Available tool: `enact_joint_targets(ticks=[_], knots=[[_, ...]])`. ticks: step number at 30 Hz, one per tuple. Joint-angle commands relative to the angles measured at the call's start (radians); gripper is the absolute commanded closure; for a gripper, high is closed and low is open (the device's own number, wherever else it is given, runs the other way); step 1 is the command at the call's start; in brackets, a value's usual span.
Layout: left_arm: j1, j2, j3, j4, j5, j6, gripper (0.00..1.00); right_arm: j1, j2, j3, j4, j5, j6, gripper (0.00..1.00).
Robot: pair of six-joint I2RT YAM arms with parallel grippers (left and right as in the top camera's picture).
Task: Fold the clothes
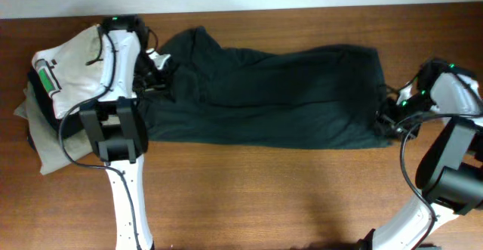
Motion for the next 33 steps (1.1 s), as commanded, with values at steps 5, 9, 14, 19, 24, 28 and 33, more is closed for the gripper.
enact_joint_targets(ticks=[5, 9, 14, 19, 24, 28, 33], knots=[[-0.008, -0.284, 0.012, -0.003, -0.053, 0.015, 0.56, -0.112, -0.012, -0.08, -0.01, 0.438, 0.239, 0.96], [-0.067, -0.284, -0.256, 0.017, -0.053, 0.013, 0.55, -0.127, -0.016, -0.002, -0.084, 0.415, 0.225, 0.54], [-0.09, -0.284, -0.639, 0.326, -0.065, 0.005, 0.62, -0.127, -0.02, 0.12, -0.134, -0.024, -0.028, 0.52], [-0.089, -0.284, -0.897, 0.459, -0.198, -0.127, 0.99, -0.126, -0.021, 0.122, -0.13, -0.063, -0.039, 0.52], [-0.065, -0.366, -0.921, 0.376, -0.211, -0.127, 0.99, -0.114, -0.021, -0.058, 0.016, 0.031, 0.028, 0.41], [-0.066, -0.518, -0.823, 0.371, -0.157, -0.127, 0.88, -0.122, -0.021, -0.195, 0.203, 0.107, 0.169, 0.65], [-0.066, -0.557, -0.544, 0.285, -0.029, -0.116, 0.01, -0.282, -0.023, -0.165, 0.069, 0.211, 0.239, 0.96]])
